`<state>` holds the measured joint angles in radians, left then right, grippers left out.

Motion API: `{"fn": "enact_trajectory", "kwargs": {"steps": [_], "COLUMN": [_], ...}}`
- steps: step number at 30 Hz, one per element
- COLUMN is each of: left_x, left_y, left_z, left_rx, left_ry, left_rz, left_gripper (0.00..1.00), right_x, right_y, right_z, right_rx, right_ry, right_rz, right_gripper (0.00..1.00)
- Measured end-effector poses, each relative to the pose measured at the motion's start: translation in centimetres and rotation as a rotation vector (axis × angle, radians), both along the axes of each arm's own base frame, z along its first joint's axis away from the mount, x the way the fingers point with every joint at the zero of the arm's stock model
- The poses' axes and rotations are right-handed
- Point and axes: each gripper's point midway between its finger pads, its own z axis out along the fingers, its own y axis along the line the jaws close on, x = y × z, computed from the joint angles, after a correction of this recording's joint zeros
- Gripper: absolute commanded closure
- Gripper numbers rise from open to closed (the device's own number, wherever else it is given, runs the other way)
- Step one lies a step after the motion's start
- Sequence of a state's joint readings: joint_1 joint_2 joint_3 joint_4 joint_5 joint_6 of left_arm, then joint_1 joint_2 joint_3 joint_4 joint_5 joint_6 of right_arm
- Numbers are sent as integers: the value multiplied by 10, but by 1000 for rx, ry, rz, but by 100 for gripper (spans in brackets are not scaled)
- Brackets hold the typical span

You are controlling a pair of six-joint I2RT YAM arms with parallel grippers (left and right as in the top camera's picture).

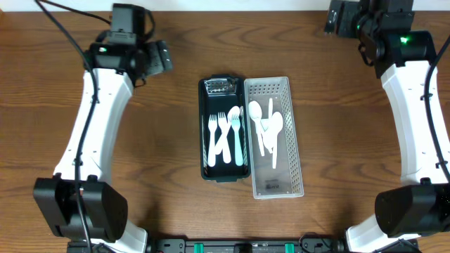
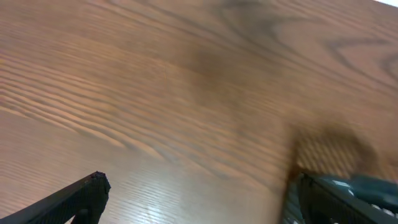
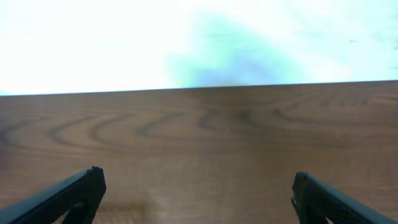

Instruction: Pack container

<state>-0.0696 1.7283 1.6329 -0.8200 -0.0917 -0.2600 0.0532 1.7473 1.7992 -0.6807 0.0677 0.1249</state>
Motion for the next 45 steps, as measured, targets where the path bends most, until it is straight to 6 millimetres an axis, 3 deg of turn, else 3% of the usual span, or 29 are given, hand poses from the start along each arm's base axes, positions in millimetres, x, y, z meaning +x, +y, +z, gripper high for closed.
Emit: {"fn": "enact_trajectory", "kwargs": {"steps": [5,10,15,19,22,27,29,35,45], "left_x": [-15,-29,-52,-75,-99,-135,-148,-173,-179], "left_y": [23,30,30,30,31,37,39,50,54], "left_z": [-9,-11,-2,3,-3,-23,-31,-43,-44], "left_rx": [11,17,26,35,48,94,106,156,179], "left_ry": [73,96,43,-47,-99,-215,-257,-351,-358], "left_rz": [42,52,36,22,10,15,19,60,75], "left_gripper": [2,2,2,2,2,2,2,2,2], "right_x": [-16,-31,-63,-106,-140,-184,-187,-185,-202], "right_y": [-2,-7,-15,-20,-23,-24,-27,-40,-44], "right_z": [-20,-27,-6,6,-14,-82,-98,-110,-151], "right_rx": [-7,-16,-28,-29,-27,2,17,14,-19], "right_ry": [105,163,92,-4,-25,2,-62,-251,-107], "right_rz": [-6,-35,-69,-83,-91,-114,-139,-219,-230], "right_gripper": [1,1,1,1,1,1,1,1,1]}}
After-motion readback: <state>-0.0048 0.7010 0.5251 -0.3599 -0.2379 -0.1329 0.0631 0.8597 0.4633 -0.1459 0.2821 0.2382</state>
